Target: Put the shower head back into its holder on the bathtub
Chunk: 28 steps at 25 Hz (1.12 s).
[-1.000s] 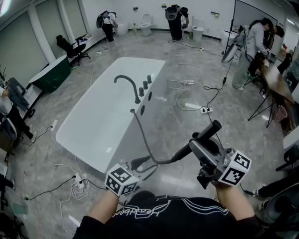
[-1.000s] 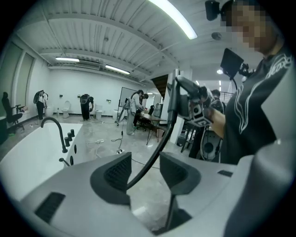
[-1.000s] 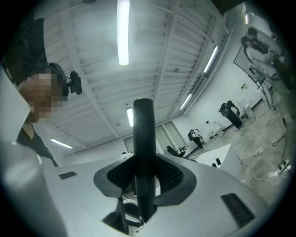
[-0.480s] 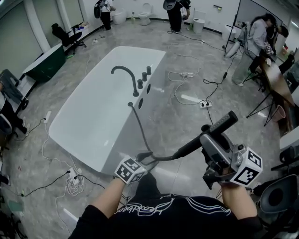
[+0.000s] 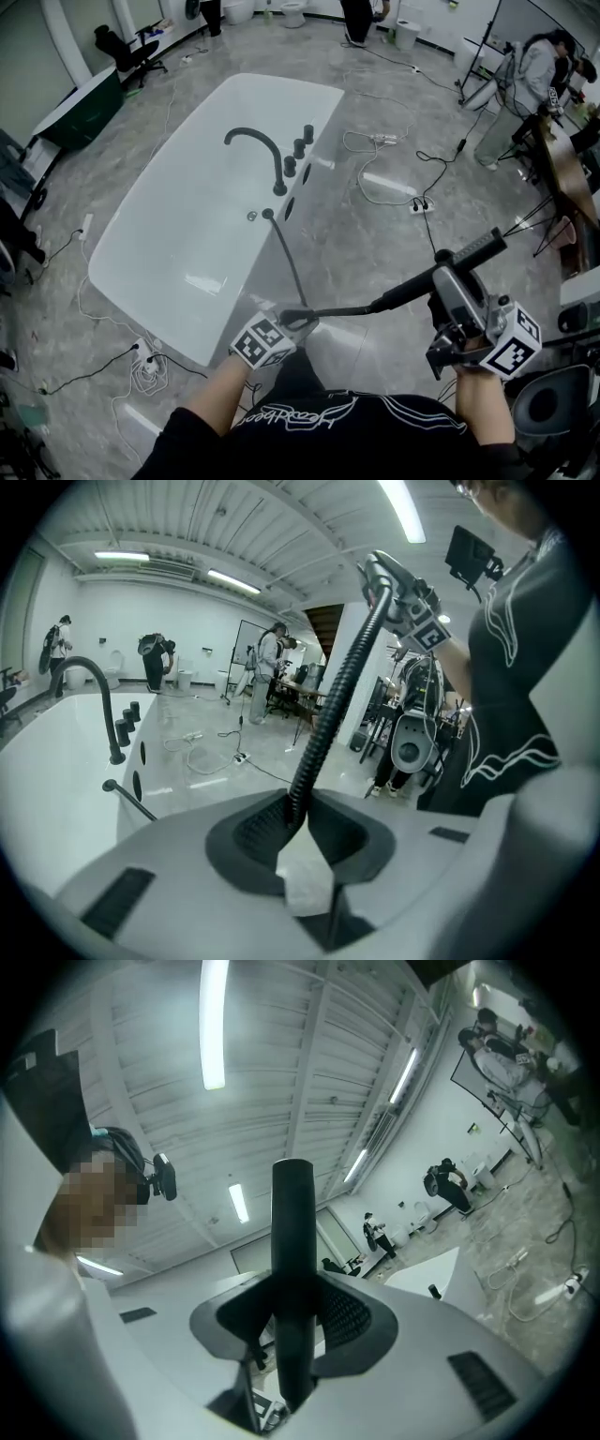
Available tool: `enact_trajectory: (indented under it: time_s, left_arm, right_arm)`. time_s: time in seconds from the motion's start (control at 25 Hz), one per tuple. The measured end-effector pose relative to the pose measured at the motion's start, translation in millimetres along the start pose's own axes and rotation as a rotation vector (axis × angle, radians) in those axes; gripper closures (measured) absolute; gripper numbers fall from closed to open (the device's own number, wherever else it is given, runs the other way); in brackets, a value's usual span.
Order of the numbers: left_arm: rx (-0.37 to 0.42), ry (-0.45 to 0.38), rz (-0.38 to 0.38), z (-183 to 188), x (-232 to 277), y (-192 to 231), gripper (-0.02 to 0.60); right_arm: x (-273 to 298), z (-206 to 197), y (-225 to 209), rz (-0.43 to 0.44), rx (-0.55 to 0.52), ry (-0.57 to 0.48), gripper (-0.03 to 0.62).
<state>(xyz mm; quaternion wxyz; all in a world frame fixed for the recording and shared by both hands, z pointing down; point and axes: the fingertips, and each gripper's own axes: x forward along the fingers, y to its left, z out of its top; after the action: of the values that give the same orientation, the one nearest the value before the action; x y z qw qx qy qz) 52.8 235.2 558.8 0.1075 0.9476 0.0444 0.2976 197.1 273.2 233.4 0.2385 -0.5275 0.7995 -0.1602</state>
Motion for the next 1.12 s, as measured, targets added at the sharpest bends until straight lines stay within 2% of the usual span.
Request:
enact_trajectory:
  time_s: [0.2,0.36,0.52,0.72,1.0,1.12]
  left_arm:
    - [-0.088,0.004,-0.045,-2.4,-18.5,41.0,0.517]
    - [-0.129,0.004,0.001,6.1,-39.8,78.5,0.517]
    - [-0.190,-0.030,0.081,23.4,-72.6,121.7,0.517]
    - [-0.249,-0.136,0.159,55.4,-125.2,176.9,0.517]
    - [-0.242,-0.202,0.237,86.1,-177.3,238.2,0.517]
    - [-0.215,-0.219,0.272,97.2,-193.0,257.9,0.517]
  right_arm:
    - [43.7,-7.1,-46.3,-0.094,-0.037,0.044,0.456]
    - [77.5,-17.4,-69.1,-0.126,-0.111,0.118,0.456]
    - [110.6,-32.7,-84.2,-0.112,-0.186,0.199,0.456]
    - [156.1,-38.1,-98.4,-0.067,-0.143,0.210,0.456]
    - [206.7,-37.1,-102.6,-0.023,-0.121,0.191,0.456]
    - [220.3,-35.2,-101.2,-0.004,-0.120,0.172,0.456]
